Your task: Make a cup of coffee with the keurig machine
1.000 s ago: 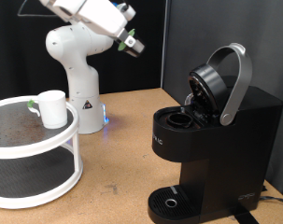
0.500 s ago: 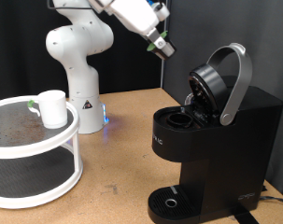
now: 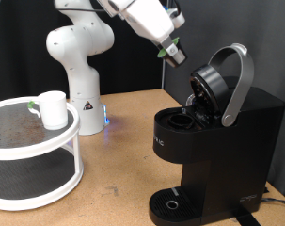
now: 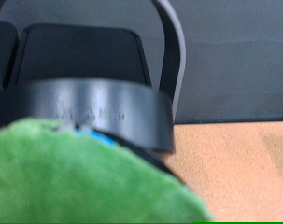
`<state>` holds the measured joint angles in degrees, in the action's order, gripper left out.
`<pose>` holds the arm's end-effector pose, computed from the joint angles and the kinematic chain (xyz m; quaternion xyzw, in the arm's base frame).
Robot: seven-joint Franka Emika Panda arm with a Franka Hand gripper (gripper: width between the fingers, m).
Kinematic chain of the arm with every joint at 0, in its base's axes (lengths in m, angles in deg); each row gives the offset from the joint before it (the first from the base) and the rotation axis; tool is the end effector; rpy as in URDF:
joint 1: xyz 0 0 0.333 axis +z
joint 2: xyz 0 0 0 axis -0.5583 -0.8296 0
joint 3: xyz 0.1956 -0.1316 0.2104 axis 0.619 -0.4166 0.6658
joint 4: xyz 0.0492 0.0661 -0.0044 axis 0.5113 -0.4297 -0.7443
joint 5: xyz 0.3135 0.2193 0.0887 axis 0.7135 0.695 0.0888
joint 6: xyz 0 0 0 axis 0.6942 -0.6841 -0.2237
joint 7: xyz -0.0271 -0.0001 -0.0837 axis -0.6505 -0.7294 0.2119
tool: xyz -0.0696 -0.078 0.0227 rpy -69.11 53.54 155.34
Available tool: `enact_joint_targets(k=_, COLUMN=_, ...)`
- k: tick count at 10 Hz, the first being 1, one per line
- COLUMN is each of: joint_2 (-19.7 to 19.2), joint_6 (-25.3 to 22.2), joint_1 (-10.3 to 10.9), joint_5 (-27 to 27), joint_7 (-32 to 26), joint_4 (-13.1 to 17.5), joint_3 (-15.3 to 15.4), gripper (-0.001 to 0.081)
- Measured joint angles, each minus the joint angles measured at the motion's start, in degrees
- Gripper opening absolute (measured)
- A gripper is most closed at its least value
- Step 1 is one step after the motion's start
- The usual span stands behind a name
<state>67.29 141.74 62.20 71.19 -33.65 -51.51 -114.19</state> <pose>0.4839 0.0069 0.5104 -0.8854 -0.3016 -0.2303 0.2685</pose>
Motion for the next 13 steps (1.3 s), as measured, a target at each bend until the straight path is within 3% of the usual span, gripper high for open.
enact_joint_targets(k=3, joint_2=-1.8, joint_6=3.3, joint_1=0.0, joint_5=-2.5, joint_7=-0.5, joint_4=-3.9, joint_3=0.5, gripper=0.0465)
enact_joint_targets(k=6, joint_2=-3.8, joint_6=8.1, joint_1=0.9, joint_5=-0.1, joint_7=-3.7, joint_4=-6.4, joint_3=0.6, gripper=0.0465)
enact_joint_targets(k=13, joint_2=-9.1, joint_6=12.3, joint_1=2.2, joint_5=1.2, joint_7=-5.4, joint_4=-7.1, joint_3=2.3, gripper=0.0465)
